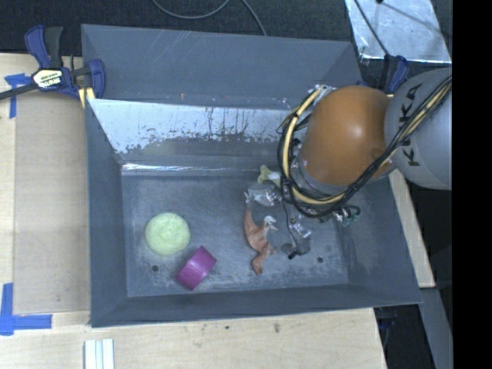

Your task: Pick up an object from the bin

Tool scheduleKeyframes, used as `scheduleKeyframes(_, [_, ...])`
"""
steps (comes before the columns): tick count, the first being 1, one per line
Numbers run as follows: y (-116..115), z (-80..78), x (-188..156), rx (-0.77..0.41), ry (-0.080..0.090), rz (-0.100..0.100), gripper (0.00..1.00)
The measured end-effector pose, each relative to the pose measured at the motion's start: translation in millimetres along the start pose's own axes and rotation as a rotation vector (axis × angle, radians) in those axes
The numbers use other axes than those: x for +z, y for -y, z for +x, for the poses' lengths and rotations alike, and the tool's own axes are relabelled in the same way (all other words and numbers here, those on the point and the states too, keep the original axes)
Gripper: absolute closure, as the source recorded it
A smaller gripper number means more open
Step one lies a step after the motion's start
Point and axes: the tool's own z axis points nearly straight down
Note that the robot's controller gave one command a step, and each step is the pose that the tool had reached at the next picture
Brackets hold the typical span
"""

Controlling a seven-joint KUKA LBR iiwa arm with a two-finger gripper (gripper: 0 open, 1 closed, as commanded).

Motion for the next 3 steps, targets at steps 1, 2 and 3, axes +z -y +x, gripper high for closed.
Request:
scheduleKeyframes(1, [4, -9.2, 35, -0.28, 0.006, 0.006, 0.0])
scheduleKeyframes(2, [4, -18.2, 62, -0.4, 0.003, 0.002, 1.0])
scheduleKeyframes(3, [4, -18.2, 62, -0.4, 0.003, 0.002, 1.0])
